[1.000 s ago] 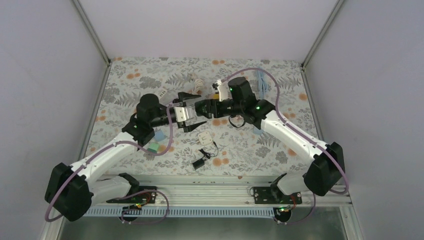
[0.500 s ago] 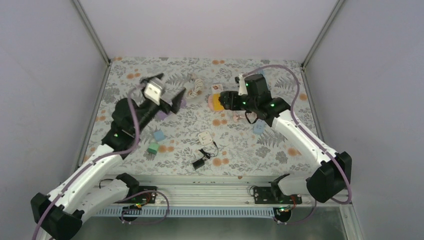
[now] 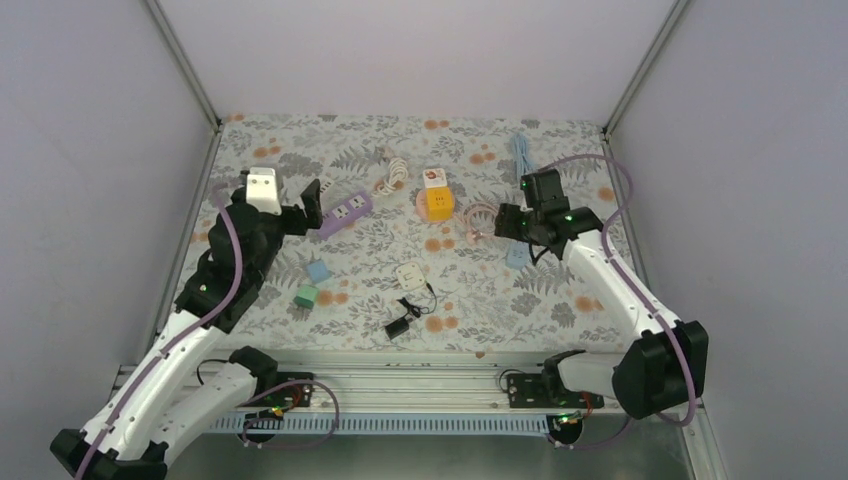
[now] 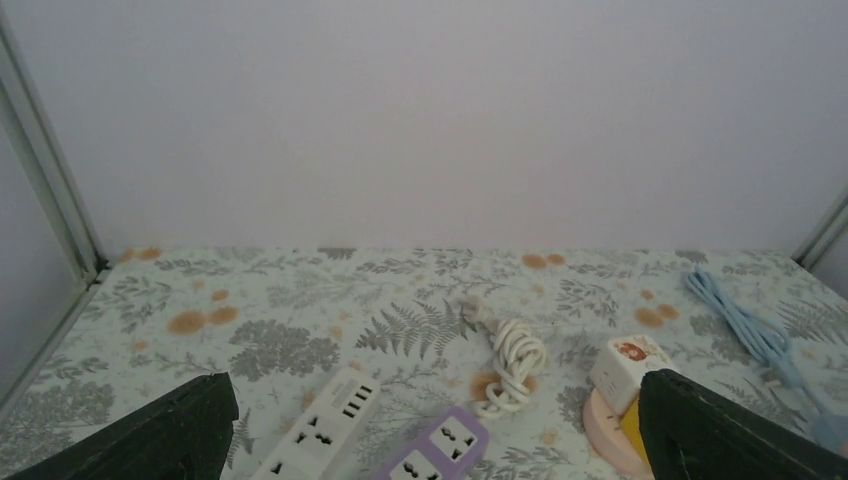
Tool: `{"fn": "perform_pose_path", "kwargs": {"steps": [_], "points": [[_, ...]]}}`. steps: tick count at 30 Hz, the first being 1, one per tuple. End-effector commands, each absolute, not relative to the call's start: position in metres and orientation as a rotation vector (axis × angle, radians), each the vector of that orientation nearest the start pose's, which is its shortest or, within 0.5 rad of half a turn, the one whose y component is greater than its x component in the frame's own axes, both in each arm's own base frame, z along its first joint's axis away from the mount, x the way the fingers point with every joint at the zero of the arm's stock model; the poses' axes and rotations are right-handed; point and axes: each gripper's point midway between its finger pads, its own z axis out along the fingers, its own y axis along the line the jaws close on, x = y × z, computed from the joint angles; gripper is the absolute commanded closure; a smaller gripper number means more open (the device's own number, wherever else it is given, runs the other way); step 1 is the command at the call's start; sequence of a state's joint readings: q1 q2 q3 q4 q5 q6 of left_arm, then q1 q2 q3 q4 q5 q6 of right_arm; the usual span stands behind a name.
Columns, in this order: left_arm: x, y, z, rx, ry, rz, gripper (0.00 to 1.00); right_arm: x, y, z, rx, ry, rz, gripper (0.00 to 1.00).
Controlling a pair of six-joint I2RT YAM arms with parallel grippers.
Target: Insert the plug
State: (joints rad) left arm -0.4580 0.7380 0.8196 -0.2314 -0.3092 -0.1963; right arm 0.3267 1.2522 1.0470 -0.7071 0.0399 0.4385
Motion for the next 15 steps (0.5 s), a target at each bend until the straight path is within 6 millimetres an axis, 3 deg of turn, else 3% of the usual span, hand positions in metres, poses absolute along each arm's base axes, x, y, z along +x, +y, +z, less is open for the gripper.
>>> {"fn": "perform_pose_path", "kwargs": {"steps": [1, 8, 15], "points": [[0.278, -0.089, 0.349, 0.015, 1.67, -0.294, 0.0, 0.315, 0.068, 0.153, 0.257, 2.568, 0.149, 0.57], [0.239, -0.134, 0.379, 0.329, 1.53, -0.522, 0.0, 0.313, 0.058, 0.115, 0.323, 2.716, 0.195, 0.54], [0.233, -0.13, 0.385, 0.326, 1.515, -0.519, 0.0, 0.328, 0.06, 0.111, 0.358, 2.749, 0.288, 0.58]]}}
